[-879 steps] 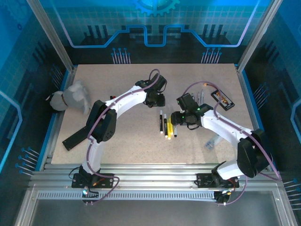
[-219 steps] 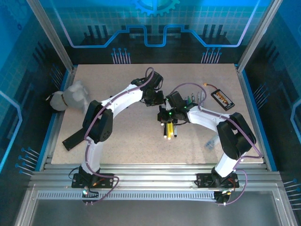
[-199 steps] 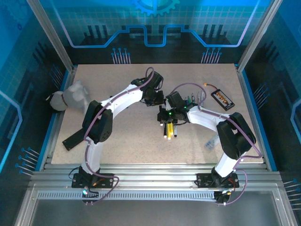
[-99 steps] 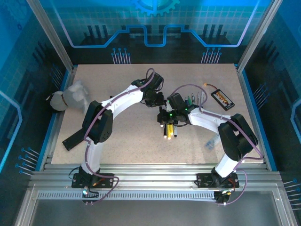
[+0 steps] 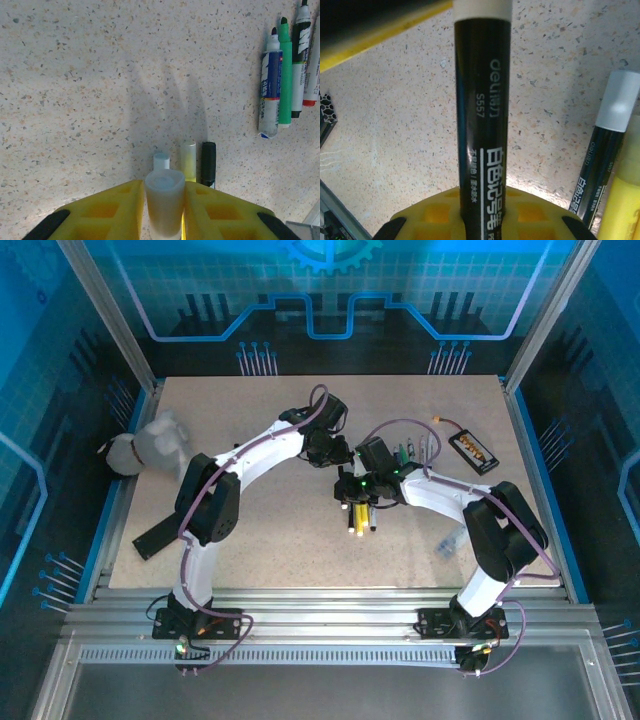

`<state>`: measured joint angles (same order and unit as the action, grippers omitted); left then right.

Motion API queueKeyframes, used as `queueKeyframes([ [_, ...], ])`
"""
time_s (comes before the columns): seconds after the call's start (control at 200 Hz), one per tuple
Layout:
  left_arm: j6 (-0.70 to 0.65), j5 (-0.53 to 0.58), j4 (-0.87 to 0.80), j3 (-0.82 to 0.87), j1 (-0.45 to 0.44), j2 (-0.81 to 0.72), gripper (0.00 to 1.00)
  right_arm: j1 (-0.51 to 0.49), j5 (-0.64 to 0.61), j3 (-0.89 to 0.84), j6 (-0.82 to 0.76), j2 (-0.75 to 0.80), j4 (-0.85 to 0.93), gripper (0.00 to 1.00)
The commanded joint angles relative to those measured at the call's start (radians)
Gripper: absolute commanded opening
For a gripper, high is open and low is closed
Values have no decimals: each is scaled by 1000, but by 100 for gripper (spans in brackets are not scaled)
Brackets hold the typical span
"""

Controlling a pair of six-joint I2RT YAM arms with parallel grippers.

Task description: Open the pen caps

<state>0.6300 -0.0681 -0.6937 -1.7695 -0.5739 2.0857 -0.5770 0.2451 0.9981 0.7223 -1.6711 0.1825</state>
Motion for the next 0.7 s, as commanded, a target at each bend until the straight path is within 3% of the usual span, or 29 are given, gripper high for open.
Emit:
queueKeyframes([
  [0.0,8,25,-9,7,11,-9,27,-18,35,-2,-20,28,-55,0],
  [0.16,12,22,-3,2,14,5,24,-21,40,-5,-18,24,-64,0],
  [0.23,17,22,1,-2,18,18,15,-24,44,-3,-16,21,-71,0],
  [0.29,26,31,5,-8,24,29,0,-27,49,-6,-13,20,-77,0],
  [0.51,29,112,-2,-112,109,84,0,-84,89,-104,-7,108,-58,0],
  [0.585,9,146,-57,-232,162,134,0,-171,148,-195,12,205,-3,0],
  [0.695,-35,156,-192,-482,220,242,0,-278,139,-326,92,371,29,0],
])
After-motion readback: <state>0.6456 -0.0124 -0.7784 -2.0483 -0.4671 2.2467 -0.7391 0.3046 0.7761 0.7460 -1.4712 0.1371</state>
